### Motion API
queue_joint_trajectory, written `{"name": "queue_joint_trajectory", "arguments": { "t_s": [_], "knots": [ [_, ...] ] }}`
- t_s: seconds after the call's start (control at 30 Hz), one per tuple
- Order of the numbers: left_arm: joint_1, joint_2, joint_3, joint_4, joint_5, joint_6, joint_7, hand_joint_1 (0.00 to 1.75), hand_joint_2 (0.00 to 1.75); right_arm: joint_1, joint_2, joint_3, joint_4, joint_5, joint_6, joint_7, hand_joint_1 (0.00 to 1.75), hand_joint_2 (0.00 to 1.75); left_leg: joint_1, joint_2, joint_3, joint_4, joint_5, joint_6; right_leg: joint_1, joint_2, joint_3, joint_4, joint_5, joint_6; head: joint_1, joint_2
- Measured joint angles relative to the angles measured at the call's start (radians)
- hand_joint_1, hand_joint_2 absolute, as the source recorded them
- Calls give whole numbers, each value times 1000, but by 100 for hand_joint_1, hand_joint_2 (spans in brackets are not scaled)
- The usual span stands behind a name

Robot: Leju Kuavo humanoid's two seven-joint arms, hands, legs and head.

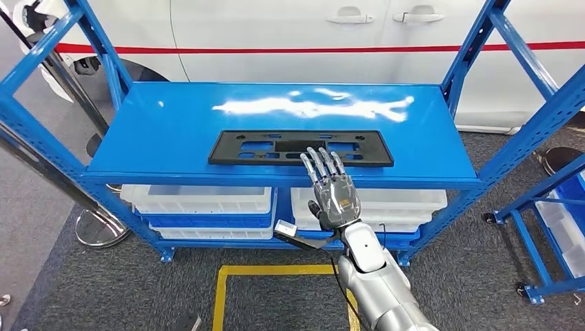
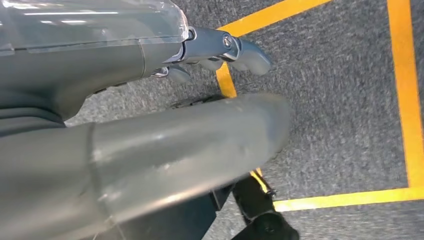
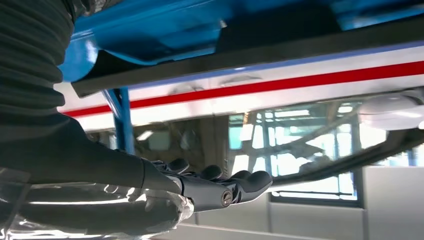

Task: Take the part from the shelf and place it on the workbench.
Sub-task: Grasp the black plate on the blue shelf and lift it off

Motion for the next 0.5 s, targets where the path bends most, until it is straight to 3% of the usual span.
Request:
{"name": "queue_joint_trajectory", "arguments": {
  "t_s": [0.07,0.1,0.13,0.2,0.27,0.3,0.33,0.4,0.43,0.47,0.5],
  "knots": [
    [-1,0,-1,0,0,0,0,0,0,-1,2,0,-2,2,0,-1,0,175,0,2,-4,37,6,-9,-4,2,21,-8,-8,-12,0,0],
    [-3,0,-2,0,0,0,0,0,0,-2,4,0,-2,4,0,-1,0,175,1,3,-26,84,3,-13,-6,3,34,-11,-15,-18,0,0],
    [-4,0,-3,0,0,0,0,0,0,-2,5,0,-3,6,0,-1,0,175,3,4,-60,145,-8,-18,-7,2,47,-14,-23,-22,0,0],
    [-3,0,-4,0,0,0,0,0,0,0,6,0,-3,10,0,-1,0,175,6,5,-143,265,-59,-26,-7,2,70,-16,-42,-26,-1,0],
    [0,0,-5,1,0,0,0,0,0,2,7,0,-3,11,0,-1,0,175,6,5,-195,293,-94,-27,-7,4,96,-16,-63,-25,-1,0],
    [1,0,-5,1,0,0,0,0,0,2,7,0,-3,11,0,-1,0,175,6,5,-201,263,-77,-26,-6,5,111,-16,-74,-24,-1,0],
    [1,0,-5,1,0,1,0,0,0,2,7,0,-3,11,0,0,0,175,6,5,-196,207,-35,-22,-6,5,128,-16,-84,-22,0,0],
    [1,0,-5,1,2,3,0,0,0,1,7,0,-2,11,0,0,0,175,3,5,-179,82,80,-12,-5,8,153,-13,-104,-14,0,0],
    [0,0,-5,1,5,4,0,0,0,0,8,0,-2,11,0,0,0,175,0,4,-172,45,116,-7,-3,9,160,-12,-112,-9,0,0],
    [0,0,-4,1,9,5,0,0,0,0,8,0,-2,11,0,0,0,175,-2,3,-169,28,135,-2,-3,11,164,-11,-119,-3,0,0],
    [-2,1,-4,1,13,7,0,0,0,-1,9,0,-3,11,0,1,0,175,-4,3,-166,29,131,3,-2,12,167,-13,-125,3,0,0]
  ]
}}
